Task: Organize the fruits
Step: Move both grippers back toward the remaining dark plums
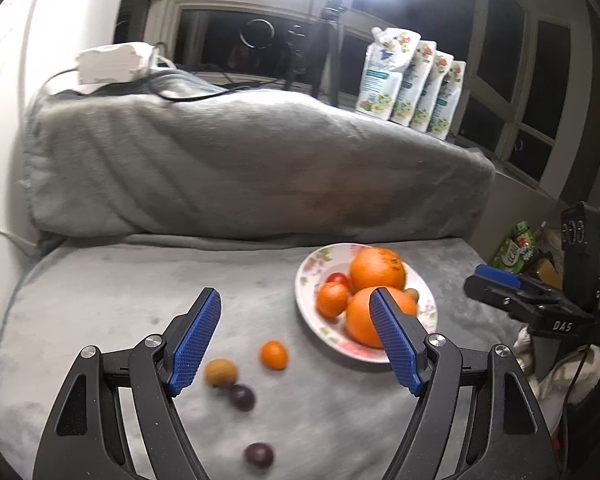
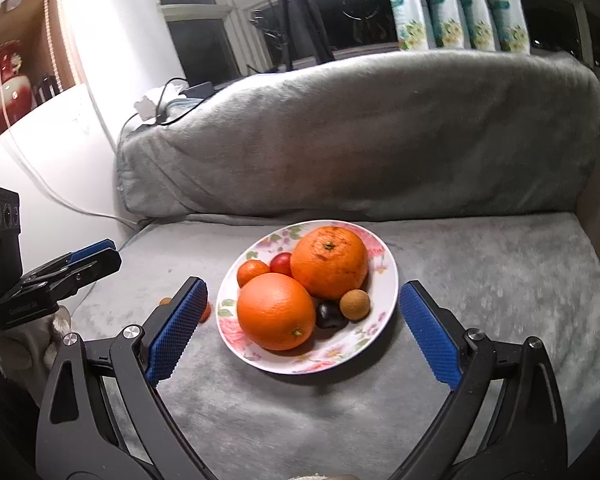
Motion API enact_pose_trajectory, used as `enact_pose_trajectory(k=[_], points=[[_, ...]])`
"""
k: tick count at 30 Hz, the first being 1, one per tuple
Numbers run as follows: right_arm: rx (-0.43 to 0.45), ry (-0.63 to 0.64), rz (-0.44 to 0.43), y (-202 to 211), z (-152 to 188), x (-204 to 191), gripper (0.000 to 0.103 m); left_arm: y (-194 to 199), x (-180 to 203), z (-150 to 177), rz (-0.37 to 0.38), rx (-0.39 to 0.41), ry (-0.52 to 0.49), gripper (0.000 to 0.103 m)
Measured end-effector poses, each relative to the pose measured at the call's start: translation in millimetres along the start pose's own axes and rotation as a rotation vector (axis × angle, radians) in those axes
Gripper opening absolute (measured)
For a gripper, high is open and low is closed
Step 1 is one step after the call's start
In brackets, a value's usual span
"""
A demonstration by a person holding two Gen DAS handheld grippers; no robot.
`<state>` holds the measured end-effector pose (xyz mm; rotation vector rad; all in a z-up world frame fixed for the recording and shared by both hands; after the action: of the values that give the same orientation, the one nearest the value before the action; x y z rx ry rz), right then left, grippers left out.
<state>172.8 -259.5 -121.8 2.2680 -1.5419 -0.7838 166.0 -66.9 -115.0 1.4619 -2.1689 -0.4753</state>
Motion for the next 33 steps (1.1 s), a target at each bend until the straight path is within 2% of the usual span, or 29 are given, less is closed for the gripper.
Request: enact_pose_trajectory(k=[8,18,21,24,29,33], points=[[-0.019,0.038,-0.046,-7,1,-23,0.099,20,-43,16,-0.077,0.006,0.061,0.077],[-0.044,0.109,-0.103,-21,3,-59,0.098,32,-65,55,-0.102,-0.048,0.111,0.077],[-0.067,0.123,-0.135,-27,5,-71,0.087,35,-64,66,-0.097,-0.067,0.118,0.075],[-0.093,0.142,-0.165,-34,9,-82,0.081,36,-58,77,-0.081,-0.092,0.121,0.07],[-0.156,0.18,-0.219,-52,22,-105,0.065,31,-46,93,-0.045,-0.134,0.108,0.059],[-0.21,0.194,-0.258,-67,33,-120,0.062,24,-37,102,-0.016,-0.163,0.105,0.053]])
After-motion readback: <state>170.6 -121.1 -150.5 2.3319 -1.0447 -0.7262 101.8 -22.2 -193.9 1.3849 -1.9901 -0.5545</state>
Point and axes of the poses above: each gripper's, at about its wrist camera, not at the fingertips, and y roughly against the way its jaws point, x to its right, z to its underside, the point moved 10 cm from there along -y, roughly the way its jaws point, and after that the axes turned 1 degree about x, right-handed, at the moved point
